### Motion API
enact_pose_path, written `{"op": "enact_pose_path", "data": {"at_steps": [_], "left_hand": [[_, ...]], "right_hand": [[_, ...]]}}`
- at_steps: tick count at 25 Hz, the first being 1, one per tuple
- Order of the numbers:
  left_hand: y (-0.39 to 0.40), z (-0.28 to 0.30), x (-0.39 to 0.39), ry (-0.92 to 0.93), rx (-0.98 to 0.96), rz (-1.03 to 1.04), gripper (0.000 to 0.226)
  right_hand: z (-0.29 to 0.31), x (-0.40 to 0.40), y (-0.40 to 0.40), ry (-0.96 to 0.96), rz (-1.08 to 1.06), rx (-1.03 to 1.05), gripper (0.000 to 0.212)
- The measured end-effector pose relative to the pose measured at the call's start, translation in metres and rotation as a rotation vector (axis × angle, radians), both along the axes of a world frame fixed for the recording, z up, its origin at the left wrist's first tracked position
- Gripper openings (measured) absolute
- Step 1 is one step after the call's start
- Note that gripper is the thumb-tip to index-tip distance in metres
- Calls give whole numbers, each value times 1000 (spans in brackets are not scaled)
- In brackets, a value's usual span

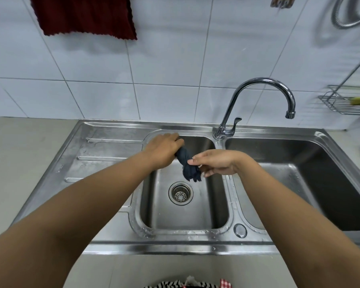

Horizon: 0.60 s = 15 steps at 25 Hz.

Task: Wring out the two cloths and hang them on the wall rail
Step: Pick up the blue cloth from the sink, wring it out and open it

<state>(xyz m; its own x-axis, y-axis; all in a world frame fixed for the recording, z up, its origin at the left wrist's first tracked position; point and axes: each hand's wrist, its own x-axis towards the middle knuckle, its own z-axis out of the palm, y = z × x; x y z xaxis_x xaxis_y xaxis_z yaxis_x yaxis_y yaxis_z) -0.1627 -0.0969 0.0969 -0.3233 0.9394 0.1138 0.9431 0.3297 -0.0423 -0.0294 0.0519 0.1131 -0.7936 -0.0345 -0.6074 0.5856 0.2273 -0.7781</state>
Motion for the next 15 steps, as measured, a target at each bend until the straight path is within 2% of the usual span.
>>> {"op": "enact_pose_path", "data": {"at_steps": [2,5,7,9,11,13,15], "left_hand": [[2,8,0,80,72,-118,24],[4,27,5,131,154,-186,33],[4,40,5,121,176,-187,28],[4,50,5,133,163,-199,26],[2,57,5,158,99,-207,23],[2,62,6,182,-36,-200,19],[3,64,6,112,-159,-134,8]], "right_hand": [[1,1,-2,52,-103,-137,13],[7,7,-12,11,-347,-534,5],[14,11,-20,-41,-270,-588,16],[19,9,-23,-93,-104,-539,30],[22,5,-21,-123,15,-401,30],[25,3,-19,-147,69,-129,25],[27,-1,-18,-116,102,246,27]]}}
